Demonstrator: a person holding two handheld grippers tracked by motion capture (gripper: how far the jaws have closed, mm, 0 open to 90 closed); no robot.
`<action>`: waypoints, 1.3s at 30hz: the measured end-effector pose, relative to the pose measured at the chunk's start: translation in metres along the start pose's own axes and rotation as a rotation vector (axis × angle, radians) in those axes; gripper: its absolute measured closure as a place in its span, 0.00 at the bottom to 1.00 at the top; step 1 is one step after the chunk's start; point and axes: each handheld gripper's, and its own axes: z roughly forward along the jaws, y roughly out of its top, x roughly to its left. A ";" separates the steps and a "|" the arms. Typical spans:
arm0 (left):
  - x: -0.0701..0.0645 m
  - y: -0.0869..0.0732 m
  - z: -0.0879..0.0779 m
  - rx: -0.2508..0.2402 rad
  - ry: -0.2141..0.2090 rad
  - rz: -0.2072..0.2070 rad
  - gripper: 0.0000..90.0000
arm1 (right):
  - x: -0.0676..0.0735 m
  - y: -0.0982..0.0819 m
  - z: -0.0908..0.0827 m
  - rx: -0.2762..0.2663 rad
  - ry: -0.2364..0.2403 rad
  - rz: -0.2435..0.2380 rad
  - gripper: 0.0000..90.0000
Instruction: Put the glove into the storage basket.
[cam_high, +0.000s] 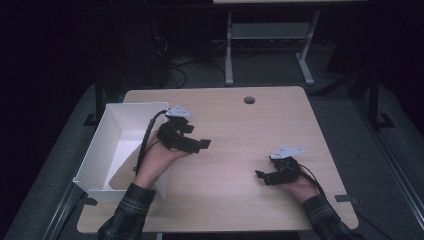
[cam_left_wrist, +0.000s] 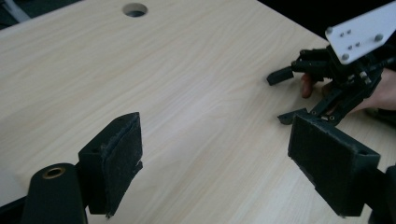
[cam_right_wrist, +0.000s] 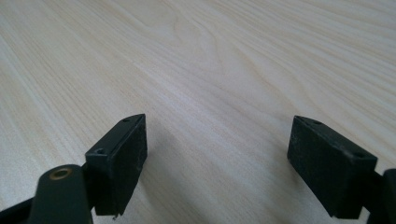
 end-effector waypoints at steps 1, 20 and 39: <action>-0.004 0.000 0.005 0.002 -0.002 0.005 0.19 | 0.000 0.000 0.000 0.000 0.000 0.000 0.22; -0.035 -0.053 0.088 0.060 -0.051 0.092 0.19 | 0.000 0.000 0.000 0.000 0.002 -0.002 0.22; -0.030 -0.099 0.117 0.095 0.024 0.161 0.20 | 0.001 0.000 0.000 0.000 0.004 0.000 0.22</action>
